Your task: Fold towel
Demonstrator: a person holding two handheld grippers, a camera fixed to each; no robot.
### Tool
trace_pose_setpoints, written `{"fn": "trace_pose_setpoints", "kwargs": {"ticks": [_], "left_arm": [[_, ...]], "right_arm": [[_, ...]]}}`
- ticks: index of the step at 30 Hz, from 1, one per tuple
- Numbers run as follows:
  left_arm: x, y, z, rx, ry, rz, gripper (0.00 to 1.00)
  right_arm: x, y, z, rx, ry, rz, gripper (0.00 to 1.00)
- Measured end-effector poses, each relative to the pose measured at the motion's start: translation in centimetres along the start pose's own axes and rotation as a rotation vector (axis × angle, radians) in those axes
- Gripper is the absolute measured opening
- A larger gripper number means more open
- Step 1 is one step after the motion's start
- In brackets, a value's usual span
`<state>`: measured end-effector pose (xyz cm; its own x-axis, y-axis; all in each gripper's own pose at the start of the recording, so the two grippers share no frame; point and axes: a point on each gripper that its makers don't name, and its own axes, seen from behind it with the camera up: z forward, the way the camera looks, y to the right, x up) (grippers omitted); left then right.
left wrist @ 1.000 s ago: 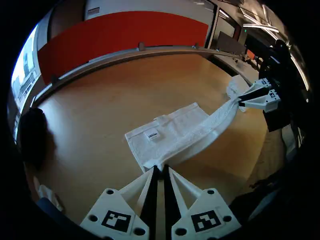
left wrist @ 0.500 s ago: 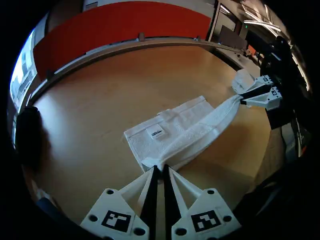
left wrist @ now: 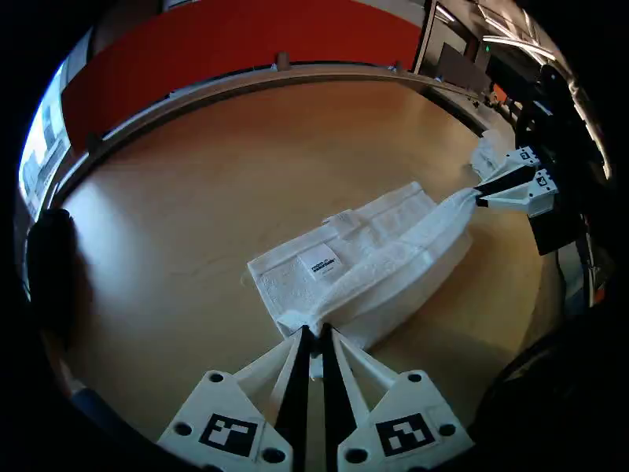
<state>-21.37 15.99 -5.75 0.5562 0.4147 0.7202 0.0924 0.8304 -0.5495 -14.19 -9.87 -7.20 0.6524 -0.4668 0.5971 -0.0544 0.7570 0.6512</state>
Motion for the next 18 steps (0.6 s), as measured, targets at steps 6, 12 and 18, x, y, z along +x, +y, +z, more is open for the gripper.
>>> {"fn": "trace_pose_setpoints", "kwargs": {"ticks": [6,12,18], "left_arm": [[-0.2,-0.6,1.4,0.016,-0.017,-0.004,0.11],[-0.3,-1.2,2.6,0.033,-0.028,-0.002,0.12],[-0.7,-1.4,3.4,0.041,-0.045,0.018,0.17]], "right_arm": [[-0.4,0.6,1.3,-0.013,-0.012,0.020,0.13],[-0.8,0.7,2.2,-0.028,-0.018,0.027,0.13],[-1.2,1.2,3.1,-0.052,-0.020,0.031,0.14]]}}
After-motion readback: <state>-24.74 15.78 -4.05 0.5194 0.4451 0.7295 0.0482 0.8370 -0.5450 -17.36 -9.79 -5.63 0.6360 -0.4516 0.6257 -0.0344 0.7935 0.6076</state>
